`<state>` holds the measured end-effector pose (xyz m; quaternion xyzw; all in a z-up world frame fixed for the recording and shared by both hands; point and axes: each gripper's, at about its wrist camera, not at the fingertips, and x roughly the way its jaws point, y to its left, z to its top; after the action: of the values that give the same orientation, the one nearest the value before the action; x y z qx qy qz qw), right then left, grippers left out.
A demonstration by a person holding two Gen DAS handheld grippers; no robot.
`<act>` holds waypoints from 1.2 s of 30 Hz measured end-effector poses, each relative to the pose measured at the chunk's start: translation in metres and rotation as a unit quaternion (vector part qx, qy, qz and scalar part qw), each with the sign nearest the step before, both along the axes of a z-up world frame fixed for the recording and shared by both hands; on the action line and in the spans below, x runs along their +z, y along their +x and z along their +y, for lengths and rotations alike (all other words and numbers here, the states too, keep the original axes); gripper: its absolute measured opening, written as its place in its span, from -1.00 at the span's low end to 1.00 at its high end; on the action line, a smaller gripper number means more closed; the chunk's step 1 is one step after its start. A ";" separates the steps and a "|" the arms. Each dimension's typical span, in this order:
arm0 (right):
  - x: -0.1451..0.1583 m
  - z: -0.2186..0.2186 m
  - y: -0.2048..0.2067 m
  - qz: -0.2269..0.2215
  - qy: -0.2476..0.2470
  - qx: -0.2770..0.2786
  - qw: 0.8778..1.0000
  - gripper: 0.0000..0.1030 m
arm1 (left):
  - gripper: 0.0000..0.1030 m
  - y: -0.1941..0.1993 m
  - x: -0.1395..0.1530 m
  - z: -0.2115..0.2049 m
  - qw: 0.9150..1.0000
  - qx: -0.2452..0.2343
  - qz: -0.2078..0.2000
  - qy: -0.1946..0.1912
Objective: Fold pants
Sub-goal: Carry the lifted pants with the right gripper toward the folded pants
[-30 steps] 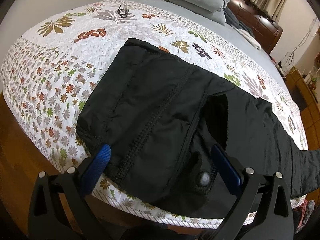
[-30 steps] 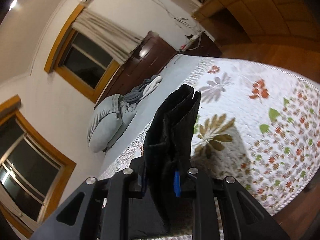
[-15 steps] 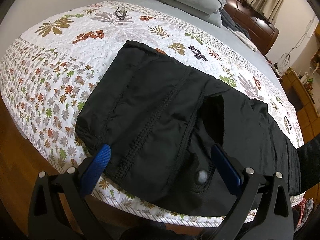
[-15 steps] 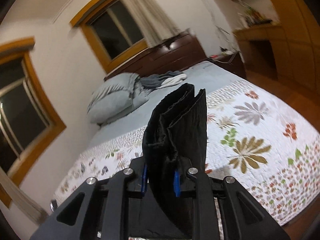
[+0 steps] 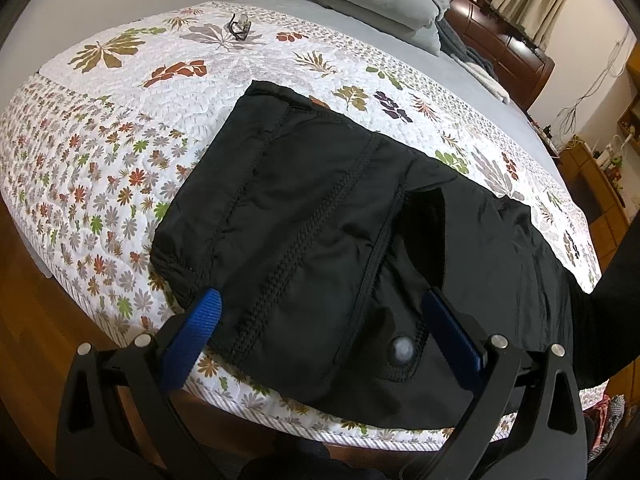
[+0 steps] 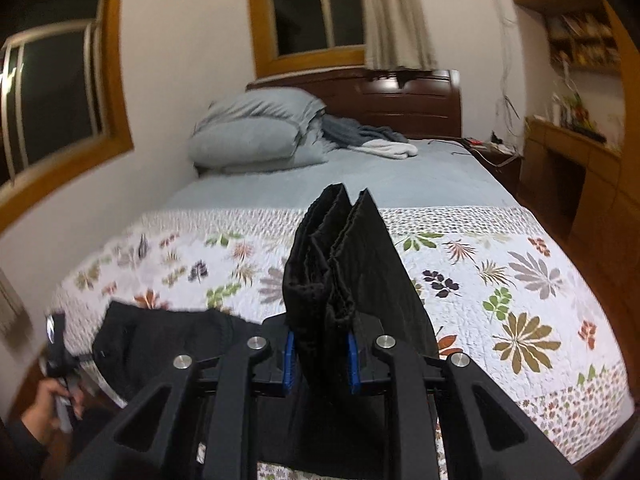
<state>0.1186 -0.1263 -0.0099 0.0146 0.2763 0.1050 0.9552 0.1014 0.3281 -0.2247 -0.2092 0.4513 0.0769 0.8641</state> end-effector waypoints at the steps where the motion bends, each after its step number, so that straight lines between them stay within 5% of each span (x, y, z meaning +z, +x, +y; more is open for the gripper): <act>1: -0.003 0.009 0.000 0.003 -0.009 0.006 1.000 -0.62 | 0.94 0.000 0.000 0.000 1.000 -0.001 0.000 0.001; 21: -0.060 0.099 0.006 0.049 -0.128 0.067 0.988 -0.63 | 0.94 0.000 -0.001 0.002 1.000 -0.007 -0.002 -0.008; 36: -0.084 0.120 0.009 0.060 -0.158 0.092 0.981 -0.63 | 0.94 0.000 -0.001 0.002 1.000 -0.009 0.000 -0.006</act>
<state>0.1276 -0.0059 -0.0944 -0.1555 0.3466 0.1466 0.9133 0.1017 0.3299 -0.2258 -0.2101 0.4536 0.0665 0.8635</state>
